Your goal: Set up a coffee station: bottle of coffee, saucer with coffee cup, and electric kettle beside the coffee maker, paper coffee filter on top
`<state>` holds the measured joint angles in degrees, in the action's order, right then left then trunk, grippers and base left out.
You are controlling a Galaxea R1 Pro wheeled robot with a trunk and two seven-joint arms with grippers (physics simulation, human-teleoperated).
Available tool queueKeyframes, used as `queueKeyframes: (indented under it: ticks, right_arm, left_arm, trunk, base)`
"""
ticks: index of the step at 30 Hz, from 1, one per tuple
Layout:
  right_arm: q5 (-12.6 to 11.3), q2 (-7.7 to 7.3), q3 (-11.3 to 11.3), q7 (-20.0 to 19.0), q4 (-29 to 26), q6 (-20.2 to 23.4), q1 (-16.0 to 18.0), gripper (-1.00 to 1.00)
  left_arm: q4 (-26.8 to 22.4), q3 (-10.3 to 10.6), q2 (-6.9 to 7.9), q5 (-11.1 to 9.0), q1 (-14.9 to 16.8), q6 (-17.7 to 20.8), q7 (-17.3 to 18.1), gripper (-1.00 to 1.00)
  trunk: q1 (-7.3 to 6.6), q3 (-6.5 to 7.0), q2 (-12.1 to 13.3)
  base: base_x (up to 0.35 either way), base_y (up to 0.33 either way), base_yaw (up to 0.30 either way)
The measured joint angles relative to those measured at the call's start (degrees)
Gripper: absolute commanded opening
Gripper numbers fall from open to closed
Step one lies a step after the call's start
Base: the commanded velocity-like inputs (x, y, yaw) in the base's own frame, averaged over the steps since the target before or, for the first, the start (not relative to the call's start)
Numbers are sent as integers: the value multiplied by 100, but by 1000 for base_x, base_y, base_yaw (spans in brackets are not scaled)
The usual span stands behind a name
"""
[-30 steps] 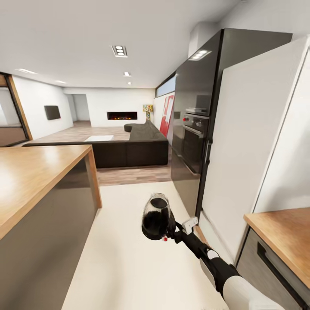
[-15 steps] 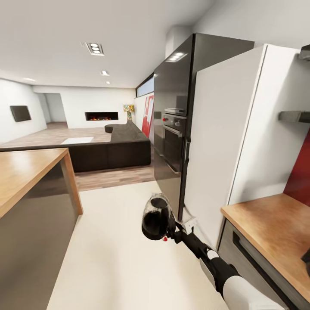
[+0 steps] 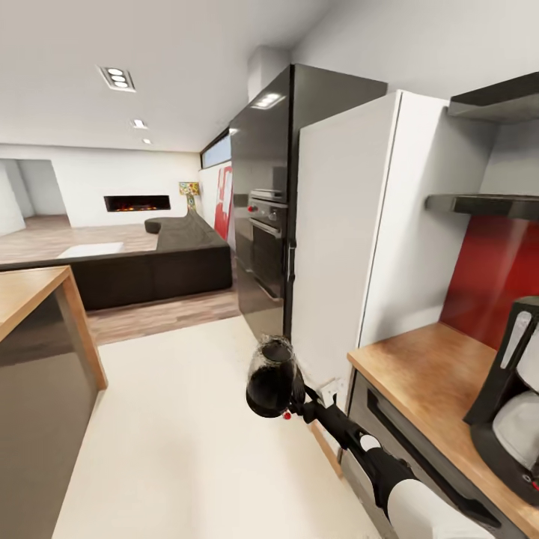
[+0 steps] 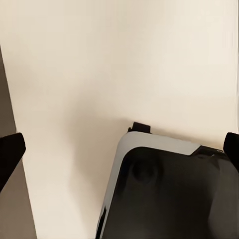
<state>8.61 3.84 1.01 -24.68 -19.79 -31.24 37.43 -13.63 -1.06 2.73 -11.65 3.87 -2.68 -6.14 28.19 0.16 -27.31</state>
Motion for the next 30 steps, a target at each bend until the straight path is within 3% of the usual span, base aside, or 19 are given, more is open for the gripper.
queueKeyframes:
  ticks: [4,11,22,30]
  right_arm:
    - [0,0,2,-2,0,1,0,-100]
    - [7,1,-3,-9,3,-1,0,-100]
    - [9,9,-1,0,3,-6,-1,-100]
    - [7,2,1,-2,10,-5,0,-100]
  left_arm:
    - [0,0,-1,0,0,2,0,100]
    - [-2,0,0,-1,-2,5,-3,100]
    - [-3,0,-5,-1,-2,5,-9,100]
    - [-4,-3,-2,-4,-3,6,-7,100]
  trunk:
    - [-88,72,161]
    - [-242,198,442]
    - [-242,199,444]
    - [-242,199,444]
  base:
    - [0,0,-254]
    - [0,0,-32]
    - [0,0,7]
    - [-8,50,163]
